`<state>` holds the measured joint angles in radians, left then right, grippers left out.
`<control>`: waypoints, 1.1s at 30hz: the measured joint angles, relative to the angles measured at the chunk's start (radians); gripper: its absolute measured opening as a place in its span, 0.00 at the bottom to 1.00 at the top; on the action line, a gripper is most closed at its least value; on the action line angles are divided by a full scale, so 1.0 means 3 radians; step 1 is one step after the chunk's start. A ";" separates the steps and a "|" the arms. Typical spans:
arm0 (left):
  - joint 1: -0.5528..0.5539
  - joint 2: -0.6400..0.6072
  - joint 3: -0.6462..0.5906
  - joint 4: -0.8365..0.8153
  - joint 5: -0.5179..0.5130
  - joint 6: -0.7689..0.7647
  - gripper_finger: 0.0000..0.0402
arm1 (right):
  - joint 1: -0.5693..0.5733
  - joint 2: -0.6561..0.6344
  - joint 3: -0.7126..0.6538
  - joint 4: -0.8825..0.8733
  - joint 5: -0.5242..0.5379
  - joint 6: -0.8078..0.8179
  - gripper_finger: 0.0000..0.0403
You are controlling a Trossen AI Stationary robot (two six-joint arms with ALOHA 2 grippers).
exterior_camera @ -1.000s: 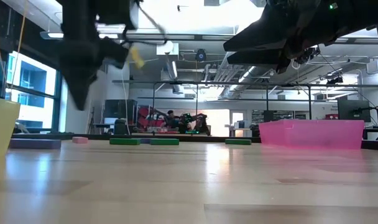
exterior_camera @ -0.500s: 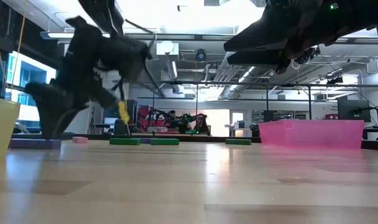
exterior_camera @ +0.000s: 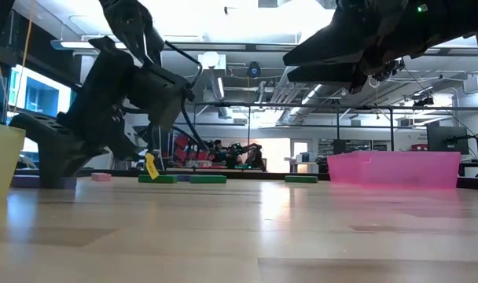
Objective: Sort blocks
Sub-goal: Put the blue block into the yellow bin
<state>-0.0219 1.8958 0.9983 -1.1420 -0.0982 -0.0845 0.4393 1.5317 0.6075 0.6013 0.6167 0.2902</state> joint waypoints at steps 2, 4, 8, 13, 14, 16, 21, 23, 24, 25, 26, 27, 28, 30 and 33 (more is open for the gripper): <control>-0.0005 0.0005 0.0056 -0.0048 -0.0025 -0.0022 0.22 | 0.0000 -0.0001 0.0000 -0.0010 0.0000 0.0017 0.48; -0.0038 0.0000 0.0139 -0.0063 -0.0133 -0.0081 0.16 | 0.0000 -0.0001 0.0000 -0.0024 0.0000 0.0026 0.48; -0.0210 0.0015 0.0539 -0.0073 -0.0560 -0.0256 0.16 | 0.0000 -0.0001 0.0000 -0.0033 0.0000 0.0065 0.48; -0.0567 -0.0004 0.1240 -0.0350 -0.0954 -0.0437 0.16 | 0.0000 -0.0001 0.0000 -0.0047 0.0000 0.0079 0.48; -0.0646 -0.0008 0.1412 -0.0377 -0.0983 -0.0468 0.16 | 0.0000 -0.0001 0.0000 -0.0047 0.0000 0.0079 0.48; -0.0825 -0.0010 0.1738 -0.0477 -0.0989 -0.0479 0.16 | 0.0000 -0.0001 0.0000 -0.0045 0.0000 0.0079 0.48; -0.1352 -0.0014 0.2457 -0.0466 -0.0959 -0.0576 0.16 | 0.0000 -0.0001 0.0000 -0.0046 0.0000 0.0072 0.48; -0.1538 -0.0014 0.2651 -0.0523 -0.0977 -0.0841 0.16 | 0.0001 -0.0001 0.0000 -0.0044 0.0017 0.0059 0.48; -0.1625 -0.0014 0.2732 -0.0561 -0.0989 -0.1037 0.16 | 0.0008 -0.0001 0.0000 -0.0045 0.0055 0.0055 0.48; -0.1711 -0.0014 0.2794 -0.0637 -0.0987 -0.1258 0.16 | 0.0020 -0.0001 0.0000 -0.0046 0.0114 0.0045 0.48; -0.1793 -0.0014 0.2838 -0.0738 -0.0976 -0.1484 0.16 | 0.0037 -0.0001 0.0000 -0.0045 0.0204 0.0002 0.48; -0.1874 -0.0015 0.2862 -0.0854 -0.0913 -0.1736 0.16 | 0.0059 -0.0001 0.0000 -0.0043 0.0321 -0.0035 0.48; -0.1949 -0.0015 0.2866 -0.0958 -0.0785 -0.2001 0.16 | 0.0079 -0.0001 0.0000 -0.0034 0.0442 -0.0087 0.48; -0.2096 -0.0013 0.2850 -0.1231 -0.0455 -0.2520 0.16 | 0.0112 -0.0001 0.0000 -0.0023 0.0678 -0.0164 0.48; -0.2290 -0.0017 0.2688 -0.1456 0.0046 -0.3194 0.16 | 0.0118 -0.0001 -0.0001 0.0020 0.0808 -0.0241 0.48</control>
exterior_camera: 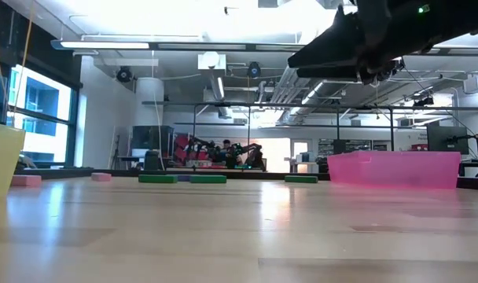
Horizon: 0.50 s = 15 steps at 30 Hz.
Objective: Sort blocks
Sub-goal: Put the blue block into the yellow bin
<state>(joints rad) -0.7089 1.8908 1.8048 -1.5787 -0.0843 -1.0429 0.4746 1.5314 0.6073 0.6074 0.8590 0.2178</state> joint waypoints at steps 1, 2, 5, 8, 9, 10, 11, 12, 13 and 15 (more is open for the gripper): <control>-0.0059 0.0000 -0.0080 0.0021 0.0138 -0.0139 0.16 | -0.0003 0.0000 0.0001 0.0006 0.0006 -0.0007 0.48; -0.0118 -0.0004 -0.0170 0.0063 0.0244 -0.0236 0.16 | -0.0007 0.0000 0.0000 0.0007 0.0005 -0.0006 0.48; -0.0229 -0.0037 -0.0515 0.0309 0.0492 -0.0439 0.16 | -0.0011 0.0000 0.0000 0.0009 0.0006 -0.0006 0.48; -0.0241 -0.0047 -0.0887 0.0722 0.0729 -0.0509 0.16 | -0.0011 0.0000 0.0000 0.0011 -0.0012 -0.0007 0.48; -0.0235 -0.0043 -0.1004 0.0849 0.0794 -0.0508 0.16 | -0.0011 0.0000 0.0000 0.0009 -0.0030 -0.0007 0.48; -0.0226 -0.0042 -0.1118 0.0974 0.0859 -0.0505 0.16 | -0.0011 0.0000 0.0000 0.0009 -0.0067 -0.0007 0.48; -0.0211 -0.0042 -0.1229 0.1110 0.0912 -0.0505 0.16 | -0.0011 0.0000 0.0000 0.0009 -0.0088 -0.0007 0.48; -0.0199 -0.0042 -0.1331 0.1222 0.0949 -0.0504 0.16 | -0.0011 0.0000 0.0000 0.0009 -0.0107 -0.0007 0.48; -0.0187 -0.0042 -0.1421 0.1330 0.0961 -0.0497 0.16 | -0.0011 0.0000 0.0000 0.0009 -0.0128 -0.0007 0.48; -0.0183 -0.0042 -0.1564 0.1501 0.1014 -0.0443 0.16 | -0.0011 0.0000 0.0000 0.0009 -0.0136 -0.0007 0.48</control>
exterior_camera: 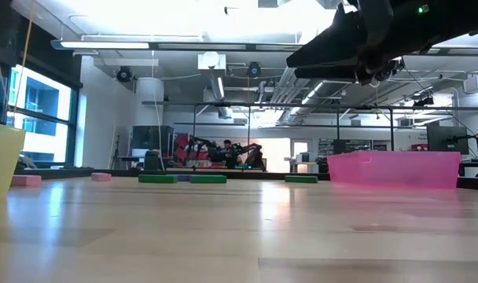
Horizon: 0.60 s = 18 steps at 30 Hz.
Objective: Sort blocks
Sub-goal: Put the blue block into the yellow bin, then put the pink block into the green bin
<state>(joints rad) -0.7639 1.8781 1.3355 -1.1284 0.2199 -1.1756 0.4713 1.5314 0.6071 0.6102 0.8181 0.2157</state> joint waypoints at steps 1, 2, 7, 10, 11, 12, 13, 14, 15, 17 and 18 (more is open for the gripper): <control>0.0004 -0.0002 -0.0068 0.0068 0.0056 0.0009 0.16 | 0.0000 0.0000 0.0000 0.0000 -0.0002 0.0000 0.48; 0.0013 -0.0003 -0.0138 0.0132 0.0127 0.0007 0.16 | 0.0000 0.0000 0.0000 0.0000 -0.0004 -0.0001 0.48; 0.0014 -0.0005 -0.0384 0.0356 0.0352 0.0100 0.16 | 0.0000 0.0000 0.0000 0.0000 -0.0010 0.0000 0.48; 0.0014 -0.0004 -0.0457 0.0474 0.0378 0.0297 0.16 | 0.0002 0.0000 0.0000 -0.0001 -0.0010 0.0003 0.48; 0.0014 -0.0006 -0.0471 0.0492 0.0361 0.0341 0.16 | 0.0003 0.0000 0.0000 -0.0003 -0.0016 0.0003 0.48; 0.0014 -0.0006 -0.0481 0.0458 0.0301 0.0341 0.16 | 0.0003 0.0000 0.0000 -0.0003 -0.0026 0.0004 0.48; 0.0013 -0.0006 -0.0482 0.0383 0.0217 0.0330 0.18 | 0.0003 0.0000 0.0000 -0.0003 -0.0028 0.0004 0.48; 0.0014 -0.0006 -0.0482 0.0304 0.0172 0.0329 0.21 | 0.0003 0.0000 0.0000 -0.0003 -0.0030 0.0008 0.48; 0.0014 -0.0006 -0.0485 0.0234 0.0161 0.0330 0.24 | 0.0003 0.0000 0.0000 -0.0004 -0.0033 0.0012 0.48; 0.0014 -0.0019 -0.0489 0.0121 0.0155 0.0315 0.32 | 0.0003 0.0000 0.0000 -0.0004 -0.0038 0.0028 0.48; 0.0015 -0.0039 -0.0489 0.0085 0.0146 0.0295 0.36 | 0.0003 0.0000 0.0000 -0.0005 -0.0038 0.0036 0.48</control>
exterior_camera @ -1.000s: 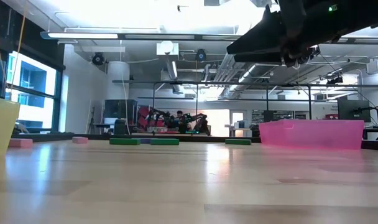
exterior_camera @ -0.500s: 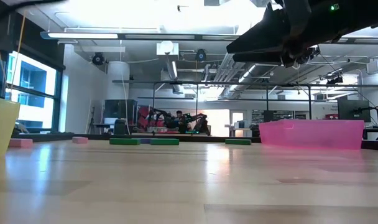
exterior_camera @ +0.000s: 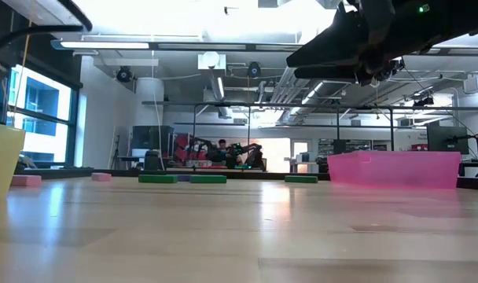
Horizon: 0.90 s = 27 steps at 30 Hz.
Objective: Sort blocks
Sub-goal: Put the pink block into the green bin
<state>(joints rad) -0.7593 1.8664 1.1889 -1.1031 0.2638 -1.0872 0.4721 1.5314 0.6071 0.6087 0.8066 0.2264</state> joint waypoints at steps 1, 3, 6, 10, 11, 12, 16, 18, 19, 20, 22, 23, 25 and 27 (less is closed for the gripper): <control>0.0000 -0.0030 0.0000 -0.0015 0.0000 -0.0014 0.41 | 0.0000 0.0000 0.0000 0.0001 -0.0001 0.0000 0.48; -0.0001 -0.0100 0.0000 -0.0013 -0.0011 -0.0047 0.48 | 0.0000 0.0000 0.0000 0.0001 -0.0003 0.0001 0.48; -0.0001 -0.0281 0.0001 -0.0010 -0.0033 -0.0144 0.56 | 0.0000 0.0000 0.0000 0.0001 -0.0011 0.0000 0.48; 0.0011 -0.0671 0.0004 -0.0063 -0.0289 -0.0275 0.60 | 0.0000 0.0000 0.0000 0.0002 -0.0011 0.0001 0.48; 0.0025 -0.0791 0.0004 -0.0112 -0.0435 -0.0313 0.60 | 0.0000 0.0000 0.0000 0.0002 -0.0011 0.0001 0.48; 0.0049 -0.0915 0.0004 -0.0184 -0.0607 -0.0357 0.60 | 0.0000 0.0000 0.0000 0.0004 -0.0011 0.0000 0.48; 0.0235 -0.1375 0.0006 -0.0528 -0.1477 -0.0541 0.59 | 0.0000 0.0000 0.0000 0.0004 -0.0010 0.0000 0.48; 0.0450 -0.1544 0.0009 -0.0769 -0.1723 -0.0633 0.59 | -0.0010 0.0000 0.0000 0.0004 -0.0010 0.0000 0.48; 0.0599 -0.1601 0.0009 -0.0892 -0.1719 -0.0614 0.59 | -0.0020 0.0000 0.0000 0.0004 -0.0011 0.0000 0.48; 0.0758 -0.1639 0.0009 -0.1009 -0.1665 -0.0514 0.59 | -0.0025 0.0000 0.0000 0.0004 -0.0012 0.0000 0.48; 0.1092 -0.1656 0.0009 -0.1156 -0.1534 -0.0126 0.59 | -0.0046 0.0000 -0.0001 0.0004 -0.0023 0.0000 0.48; 0.1256 -0.1647 0.0007 -0.1208 -0.1477 0.0138 0.59 | -0.0055 0.0000 -0.0001 0.0005 -0.0042 0.0000 0.48; 0.1592 -0.1586 0.0006 -0.1228 -0.1327 0.0662 0.59 | -0.0078 0.0000 -0.0001 0.0005 -0.0088 0.0000 0.48; 0.1922 -0.1460 0.0006 -0.1225 -0.1181 0.1094 0.59 | -0.0092 0.0000 -0.0001 0.0004 -0.0122 0.0000 0.48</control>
<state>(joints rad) -0.1826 1.4285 1.1908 -1.4706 -0.0906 -0.7591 0.4443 1.5314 0.6067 0.6098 0.7701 0.2264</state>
